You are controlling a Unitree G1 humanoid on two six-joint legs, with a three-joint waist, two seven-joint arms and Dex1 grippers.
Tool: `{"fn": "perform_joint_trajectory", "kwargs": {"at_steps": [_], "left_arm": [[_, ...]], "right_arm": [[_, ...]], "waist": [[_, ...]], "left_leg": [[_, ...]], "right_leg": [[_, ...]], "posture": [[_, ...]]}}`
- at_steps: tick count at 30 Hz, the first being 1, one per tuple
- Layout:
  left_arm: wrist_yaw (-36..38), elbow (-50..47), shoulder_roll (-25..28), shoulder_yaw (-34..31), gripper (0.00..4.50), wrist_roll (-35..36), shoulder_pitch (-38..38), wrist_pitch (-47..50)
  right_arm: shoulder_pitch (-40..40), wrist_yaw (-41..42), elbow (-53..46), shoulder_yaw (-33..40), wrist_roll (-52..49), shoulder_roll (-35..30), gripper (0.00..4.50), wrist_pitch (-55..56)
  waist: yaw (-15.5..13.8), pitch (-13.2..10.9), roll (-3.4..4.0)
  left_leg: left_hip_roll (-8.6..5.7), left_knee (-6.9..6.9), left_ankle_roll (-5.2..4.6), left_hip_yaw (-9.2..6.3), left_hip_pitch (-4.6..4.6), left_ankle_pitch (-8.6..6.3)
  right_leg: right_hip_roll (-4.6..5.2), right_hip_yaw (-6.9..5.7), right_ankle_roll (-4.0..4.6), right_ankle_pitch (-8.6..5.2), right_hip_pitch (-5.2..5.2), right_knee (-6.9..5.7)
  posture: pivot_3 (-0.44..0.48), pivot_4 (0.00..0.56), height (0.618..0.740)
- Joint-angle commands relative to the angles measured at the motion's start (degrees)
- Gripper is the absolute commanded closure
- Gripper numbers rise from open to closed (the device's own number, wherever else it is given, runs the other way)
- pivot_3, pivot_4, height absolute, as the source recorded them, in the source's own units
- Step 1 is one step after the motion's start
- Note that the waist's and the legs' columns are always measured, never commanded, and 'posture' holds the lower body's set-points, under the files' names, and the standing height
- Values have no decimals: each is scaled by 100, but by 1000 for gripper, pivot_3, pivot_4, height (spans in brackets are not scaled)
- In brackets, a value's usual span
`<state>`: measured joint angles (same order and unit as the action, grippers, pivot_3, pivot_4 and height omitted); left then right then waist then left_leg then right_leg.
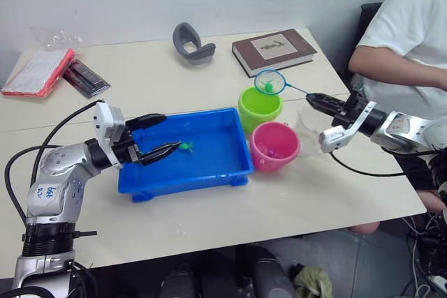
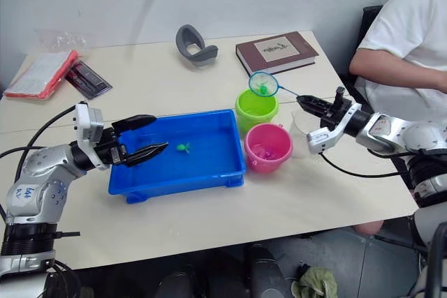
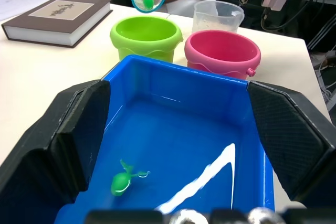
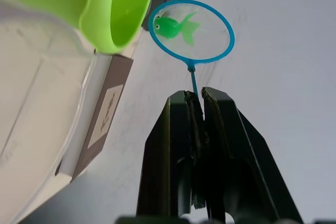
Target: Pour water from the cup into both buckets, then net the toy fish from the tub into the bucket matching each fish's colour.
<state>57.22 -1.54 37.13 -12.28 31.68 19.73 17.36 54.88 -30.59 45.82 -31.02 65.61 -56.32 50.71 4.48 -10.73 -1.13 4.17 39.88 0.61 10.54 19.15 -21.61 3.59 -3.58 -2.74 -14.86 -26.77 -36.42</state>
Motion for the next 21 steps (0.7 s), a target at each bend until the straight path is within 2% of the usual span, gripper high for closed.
{"fn": "perform_joint_trajectory", "kwargs": {"at_steps": [1,8,11,14,16,19,21], "left_arm": [[-32,-173,3,-54,42,41,98,-69],[11,-139,24,-67,42,26,55,-99],[0,-121,-8,-60,42,20,78,-134],[-5,-151,-21,-50,42,23,51,-139],[-22,-149,-18,-72,42,19,37,-163],[-52,-172,-28,-92,42,42,18,-155],[-11,-166,-11,-53,42,8,9,-190]], "right_arm": [[127,-131,-169,209,-169,-49,4500,-121],[236,-54,-239,-180,226,-53,4500,127],[481,-171,363,-86,184,25,4500,-333],[414,-265,98,-353,376,13,4500,48],[605,-269,422,-185,238,47,4500,-248],[629,-312,256,-399,397,45,4500,34],[764,-331,480,-294,294,56,4500,-152]], "waist": [[19,0,0],[32,0,0],[35,0,0],[33,0,0],[35,0,0],[37,0,1],[45,0,1]], "left_leg": [[0,0,0,0,0,0],[3,-1,0,2,-1,0],[2,-2,1,3,-1,0],[-1,-2,-1,6,-1,1],[2,-2,0,6,-1,0],[0,-4,0,14,0,1],[2,-4,2,15,-1,1]], "right_leg": [[0,0,0,0,0,0],[0,2,0,0,-2,0],[0,2,0,0,-2,0],[-1,4,0,0,-5,-2],[0,5,0,0,-5,-1],[-1,11,0,0,-12,-6],[-1,13,0,0,-13,-5]], "posture": [[0,150,740],[0,150,740],[0,150,740],[0,150,740],[0,150,740],[0,150,740],[0,150,740]]}}
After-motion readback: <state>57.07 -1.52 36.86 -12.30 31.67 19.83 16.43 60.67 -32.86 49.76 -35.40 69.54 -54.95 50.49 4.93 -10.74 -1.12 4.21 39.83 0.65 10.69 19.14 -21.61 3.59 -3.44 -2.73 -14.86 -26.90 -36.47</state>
